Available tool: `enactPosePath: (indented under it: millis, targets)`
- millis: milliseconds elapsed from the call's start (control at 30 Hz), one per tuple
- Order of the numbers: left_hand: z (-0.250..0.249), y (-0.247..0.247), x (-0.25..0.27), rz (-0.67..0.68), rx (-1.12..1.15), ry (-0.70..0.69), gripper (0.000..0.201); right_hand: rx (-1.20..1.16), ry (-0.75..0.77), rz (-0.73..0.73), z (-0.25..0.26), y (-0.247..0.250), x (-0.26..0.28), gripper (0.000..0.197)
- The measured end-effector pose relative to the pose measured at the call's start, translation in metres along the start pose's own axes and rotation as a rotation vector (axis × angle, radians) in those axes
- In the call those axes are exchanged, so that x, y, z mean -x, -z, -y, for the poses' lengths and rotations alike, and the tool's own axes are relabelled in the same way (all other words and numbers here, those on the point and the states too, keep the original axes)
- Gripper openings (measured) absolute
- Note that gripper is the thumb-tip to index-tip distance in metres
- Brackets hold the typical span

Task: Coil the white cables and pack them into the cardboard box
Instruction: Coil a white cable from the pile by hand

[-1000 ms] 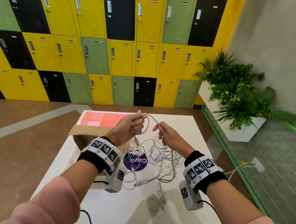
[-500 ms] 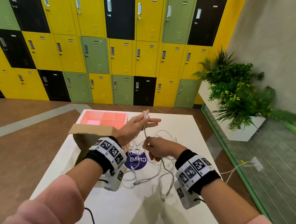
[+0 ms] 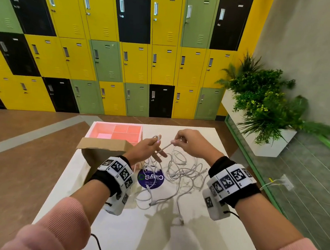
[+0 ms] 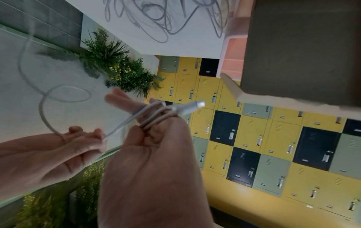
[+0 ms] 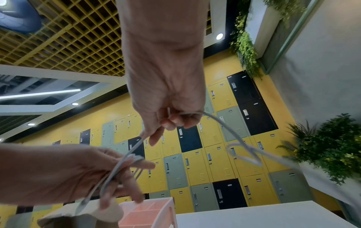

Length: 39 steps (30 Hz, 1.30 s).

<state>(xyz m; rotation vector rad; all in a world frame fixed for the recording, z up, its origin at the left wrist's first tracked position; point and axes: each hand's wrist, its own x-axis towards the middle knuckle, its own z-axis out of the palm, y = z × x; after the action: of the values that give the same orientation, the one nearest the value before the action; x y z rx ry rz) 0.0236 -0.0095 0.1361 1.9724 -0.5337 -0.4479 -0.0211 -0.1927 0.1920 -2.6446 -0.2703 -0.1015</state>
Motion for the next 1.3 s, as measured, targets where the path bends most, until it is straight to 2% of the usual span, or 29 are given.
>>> enactPosePath:
  millis: [100,267,367,433,567,667,800,967,1133,1300]
  targets:
    - [-0.005,0.000,0.009,0.059,0.016,0.023,0.043,-0.028,0.013,-0.083,-0.002,0.010,-0.001,0.029]
    - [-0.017,-0.002,0.016,0.169,0.353,0.053,0.044,-0.169,0.065,-0.194,-0.008,0.009,-0.002,0.026]
    - [-0.021,0.001,0.016,0.222,0.468,0.012,0.052,-0.236,0.066,-0.228,-0.014,0.004,-0.001,0.024]
    - [-0.024,0.003,0.016,0.226,0.528,0.003,0.049,-0.275,0.062,-0.233,-0.016,0.001,0.000,0.021]
    - [-0.023,0.008,0.014,0.230,0.636,0.006,0.037,-0.281,0.054,-0.194,-0.018,-0.006,0.001,0.020]
    - [-0.023,0.010,0.014,0.231,0.697,0.022,0.035,-0.273,0.065,-0.124,-0.019,-0.014,0.000,0.023]
    - [-0.024,0.009,0.012,0.246,0.640,0.003,0.041,-0.258,0.085,-0.075,-0.017,-0.024,-0.001,0.029]
    - [-0.028,0.009,0.014,0.255,0.632,0.000,0.037,-0.360,0.083,-0.012,-0.013,-0.024,0.001,0.030]
    - [-0.035,0.007,0.011,0.186,0.695,0.076,0.037,-0.532,0.041,0.074,-0.009,-0.027,0.001,0.026]
    - [-0.040,-0.001,0.009,0.086,0.755,0.096,0.041,-0.487,0.025,-0.004,-0.007,-0.028,-0.002,0.029]
